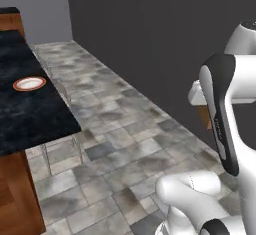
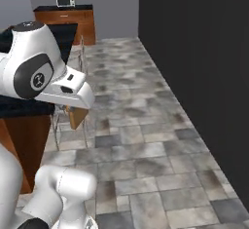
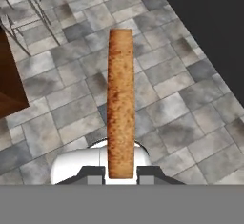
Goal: Start the toaster. Once the lever pops up, take the bread to the plate on the dining counter.
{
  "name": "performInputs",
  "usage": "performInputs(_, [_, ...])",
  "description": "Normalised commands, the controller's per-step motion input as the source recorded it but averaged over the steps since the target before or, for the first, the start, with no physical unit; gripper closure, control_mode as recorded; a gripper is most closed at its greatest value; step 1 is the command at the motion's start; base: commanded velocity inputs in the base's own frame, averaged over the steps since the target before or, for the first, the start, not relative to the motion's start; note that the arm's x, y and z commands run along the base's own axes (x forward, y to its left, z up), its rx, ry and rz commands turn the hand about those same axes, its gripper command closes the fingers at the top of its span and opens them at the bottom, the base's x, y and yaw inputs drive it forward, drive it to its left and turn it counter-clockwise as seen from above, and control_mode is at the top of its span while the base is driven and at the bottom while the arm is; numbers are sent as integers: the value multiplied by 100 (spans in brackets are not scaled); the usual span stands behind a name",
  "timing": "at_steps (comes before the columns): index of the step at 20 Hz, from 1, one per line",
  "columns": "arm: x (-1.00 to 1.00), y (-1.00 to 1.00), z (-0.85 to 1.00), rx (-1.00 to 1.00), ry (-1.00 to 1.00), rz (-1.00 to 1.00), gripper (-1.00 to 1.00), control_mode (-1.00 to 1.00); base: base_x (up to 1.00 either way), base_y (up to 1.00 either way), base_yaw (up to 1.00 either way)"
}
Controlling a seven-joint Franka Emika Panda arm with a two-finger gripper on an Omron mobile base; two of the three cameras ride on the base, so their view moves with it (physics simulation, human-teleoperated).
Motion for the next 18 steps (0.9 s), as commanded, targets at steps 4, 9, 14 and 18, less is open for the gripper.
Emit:
performInputs(4, [0,0,0,0,0,0,100,100,84,-68,56])
performInputs(9, [0,0,0,0,0,0,100,100,90,-56,59])
performInputs(14, [0,0,0,0,0,0,100,100,100,-56,58])
performInputs(18, [0,0,0,0,0,0,100,100,100,-56,59])
